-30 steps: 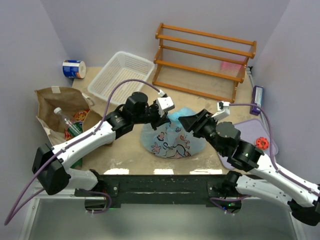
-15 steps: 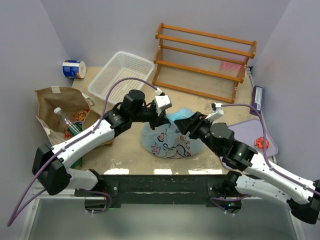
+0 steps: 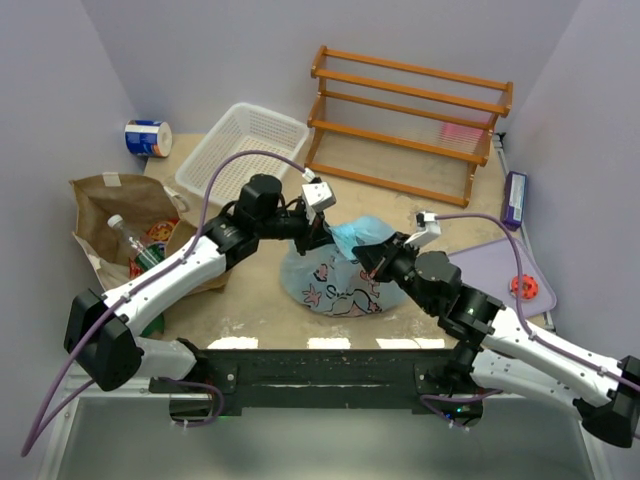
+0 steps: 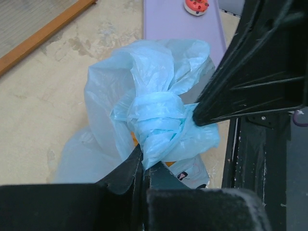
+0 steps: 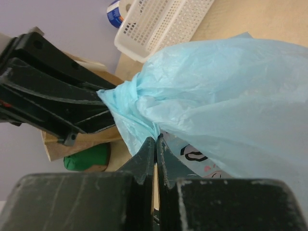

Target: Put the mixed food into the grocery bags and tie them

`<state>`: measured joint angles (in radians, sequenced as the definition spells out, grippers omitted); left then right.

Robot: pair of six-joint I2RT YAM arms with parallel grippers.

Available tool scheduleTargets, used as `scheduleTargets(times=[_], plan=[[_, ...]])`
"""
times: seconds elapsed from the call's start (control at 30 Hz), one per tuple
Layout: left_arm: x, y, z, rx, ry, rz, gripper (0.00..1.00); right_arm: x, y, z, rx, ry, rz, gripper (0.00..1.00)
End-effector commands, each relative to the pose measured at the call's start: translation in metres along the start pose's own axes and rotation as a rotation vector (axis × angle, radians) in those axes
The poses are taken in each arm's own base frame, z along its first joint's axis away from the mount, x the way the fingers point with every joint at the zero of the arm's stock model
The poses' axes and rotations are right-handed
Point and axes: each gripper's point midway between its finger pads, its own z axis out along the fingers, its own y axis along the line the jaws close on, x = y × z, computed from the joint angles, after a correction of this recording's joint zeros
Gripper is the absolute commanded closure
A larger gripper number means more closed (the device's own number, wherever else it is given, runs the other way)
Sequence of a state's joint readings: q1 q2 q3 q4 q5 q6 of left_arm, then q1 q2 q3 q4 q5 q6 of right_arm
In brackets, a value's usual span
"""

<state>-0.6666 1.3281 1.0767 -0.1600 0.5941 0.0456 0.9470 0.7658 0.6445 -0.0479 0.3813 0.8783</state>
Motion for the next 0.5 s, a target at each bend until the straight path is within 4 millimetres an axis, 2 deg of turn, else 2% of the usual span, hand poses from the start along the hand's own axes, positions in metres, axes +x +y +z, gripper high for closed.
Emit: scheduleTargets(times=[0.0,0.03,0.13,0.3,0.47], plan=[[-0.028,-0.015,-0.008,0.094,-0.107,0.039,1.00,0.003,-0.012,0.011,0.055,-0.015,-0.028,1.00],[-0.029,-0.018,-0.008,0.113,-0.109,0.042,1.00,0.000,-0.011,0.013,0.064,-0.021,-0.040,1.00],[-0.031,-0.027,-0.010,0.163,-0.115,0.049,1.00,-0.002,-0.028,0.023,0.174,-0.026,-0.104,1.00],[-0.031,-0.042,-0.013,0.271,-0.117,0.052,1.00,-0.007,-0.039,0.030,0.209,-0.052,-0.134,1.00],[-0.027,-0.045,-0.010,0.302,-0.102,0.029,1.00,0.000,-0.033,0.037,0.178,-0.025,-0.132,1.00]])
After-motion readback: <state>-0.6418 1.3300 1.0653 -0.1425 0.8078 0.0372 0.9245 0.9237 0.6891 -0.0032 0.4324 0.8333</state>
